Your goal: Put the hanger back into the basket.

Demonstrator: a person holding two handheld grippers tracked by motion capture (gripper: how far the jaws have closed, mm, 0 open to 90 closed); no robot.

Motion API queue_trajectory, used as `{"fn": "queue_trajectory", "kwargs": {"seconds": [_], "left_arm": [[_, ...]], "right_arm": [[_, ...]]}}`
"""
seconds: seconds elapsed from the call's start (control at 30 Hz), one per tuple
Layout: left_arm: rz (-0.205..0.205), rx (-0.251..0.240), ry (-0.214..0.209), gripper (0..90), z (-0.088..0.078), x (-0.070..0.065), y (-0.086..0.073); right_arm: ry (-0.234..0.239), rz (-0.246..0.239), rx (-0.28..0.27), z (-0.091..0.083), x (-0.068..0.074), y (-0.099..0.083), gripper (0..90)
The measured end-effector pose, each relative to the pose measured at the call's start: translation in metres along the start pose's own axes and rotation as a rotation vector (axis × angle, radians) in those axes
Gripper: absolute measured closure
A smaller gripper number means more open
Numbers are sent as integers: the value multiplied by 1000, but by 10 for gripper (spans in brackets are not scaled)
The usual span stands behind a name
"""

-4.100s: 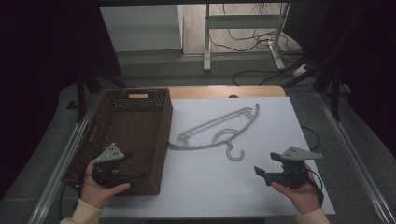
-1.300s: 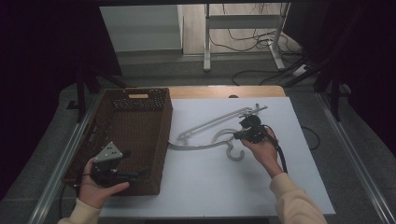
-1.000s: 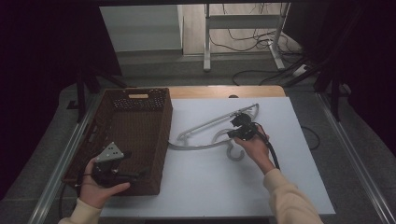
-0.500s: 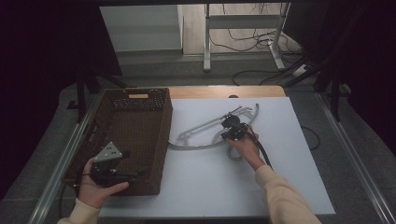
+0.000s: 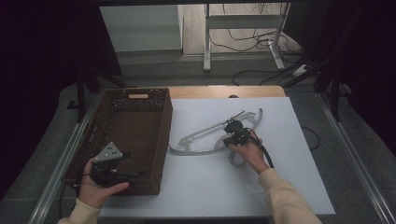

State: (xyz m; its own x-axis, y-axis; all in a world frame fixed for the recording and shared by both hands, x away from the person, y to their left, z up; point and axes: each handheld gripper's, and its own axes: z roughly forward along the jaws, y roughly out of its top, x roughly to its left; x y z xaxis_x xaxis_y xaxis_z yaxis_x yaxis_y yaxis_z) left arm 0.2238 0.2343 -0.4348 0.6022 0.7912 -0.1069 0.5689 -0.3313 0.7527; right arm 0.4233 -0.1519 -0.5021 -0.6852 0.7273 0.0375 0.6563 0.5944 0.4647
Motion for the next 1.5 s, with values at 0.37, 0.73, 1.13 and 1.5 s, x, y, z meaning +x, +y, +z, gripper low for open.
{"fn": "queue_trajectory", "kwargs": {"seconds": [0.37,0.73,1.13,1.5], "left_arm": [[8,-10,-4,138,-3,-2,2],[8,-6,-6,138,-1,-3,3],[17,2,-9,139,1,-5,3],[17,5,-11,140,1,-5,3]], "right_arm": [[21,-37,14,-18,8,-28,897],[86,-87,17,-35,19,-61,897],[135,-133,37,-49,28,-89,897],[159,-156,46,-52,30,-95,897]]}}
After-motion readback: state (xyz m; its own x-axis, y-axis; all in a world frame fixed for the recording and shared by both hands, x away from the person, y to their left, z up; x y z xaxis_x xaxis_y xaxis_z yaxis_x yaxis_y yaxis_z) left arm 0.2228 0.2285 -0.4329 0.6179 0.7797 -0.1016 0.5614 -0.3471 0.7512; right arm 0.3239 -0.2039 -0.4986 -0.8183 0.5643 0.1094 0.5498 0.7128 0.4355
